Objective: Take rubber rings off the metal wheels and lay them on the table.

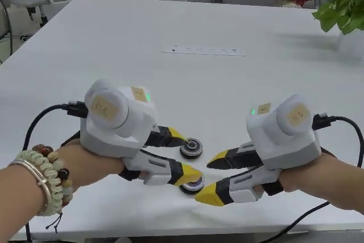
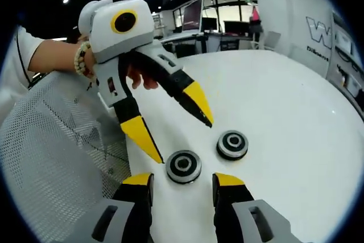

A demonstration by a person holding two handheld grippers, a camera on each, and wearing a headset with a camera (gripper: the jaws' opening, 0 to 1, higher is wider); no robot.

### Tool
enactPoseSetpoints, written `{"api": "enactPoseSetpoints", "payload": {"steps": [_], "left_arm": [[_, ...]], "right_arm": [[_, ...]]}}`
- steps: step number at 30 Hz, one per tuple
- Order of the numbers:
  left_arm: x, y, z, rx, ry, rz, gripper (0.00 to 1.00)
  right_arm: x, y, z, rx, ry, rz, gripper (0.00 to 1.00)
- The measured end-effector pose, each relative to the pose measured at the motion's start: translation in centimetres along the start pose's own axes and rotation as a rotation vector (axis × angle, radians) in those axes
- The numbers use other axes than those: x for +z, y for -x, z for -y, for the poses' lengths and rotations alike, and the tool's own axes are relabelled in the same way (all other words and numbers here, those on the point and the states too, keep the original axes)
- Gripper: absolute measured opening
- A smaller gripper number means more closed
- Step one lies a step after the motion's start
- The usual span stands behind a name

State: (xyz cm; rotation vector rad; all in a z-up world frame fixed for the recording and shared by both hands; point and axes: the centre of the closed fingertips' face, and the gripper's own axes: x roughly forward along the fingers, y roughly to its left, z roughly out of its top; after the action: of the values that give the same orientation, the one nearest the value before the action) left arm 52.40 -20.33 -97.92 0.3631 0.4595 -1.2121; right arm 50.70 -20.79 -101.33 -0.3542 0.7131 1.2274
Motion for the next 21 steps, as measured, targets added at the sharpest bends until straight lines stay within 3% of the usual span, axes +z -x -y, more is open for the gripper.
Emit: {"api": "enactPoseSetpoints", "payload": {"steps": [3,6,14,18,21], "left_arm": [[-0.5,-0.3,0.2,-0.006,0.013,-0.006,0.34],[-1.2,-0.6,0.5,-0.013,-0.020,-0.035,0.29],[-2.0,-1.5,1.0,-0.025,-0.028,-0.067,0.23],[-2.1,-1.6,0.9,-0.020,-0.002,-0.062,0.19],[-2.2,-1.7,1.2,-0.034,-0.017,-0.064,0.15]], "right_arm": [[0.1,-0.1,0.1,-0.007,-0.006,0.008,0.37],[-0.3,-0.3,-0.1,-0.001,0.021,-0.011,0.35],[-0.5,-0.7,-0.3,0.002,0.037,-0.022,0.30],[-0.5,-0.8,-0.3,-0.002,0.037,-0.023,0.29],[-0.4,-0.7,-0.2,-0.006,0.038,-0.022,0.27]]}}
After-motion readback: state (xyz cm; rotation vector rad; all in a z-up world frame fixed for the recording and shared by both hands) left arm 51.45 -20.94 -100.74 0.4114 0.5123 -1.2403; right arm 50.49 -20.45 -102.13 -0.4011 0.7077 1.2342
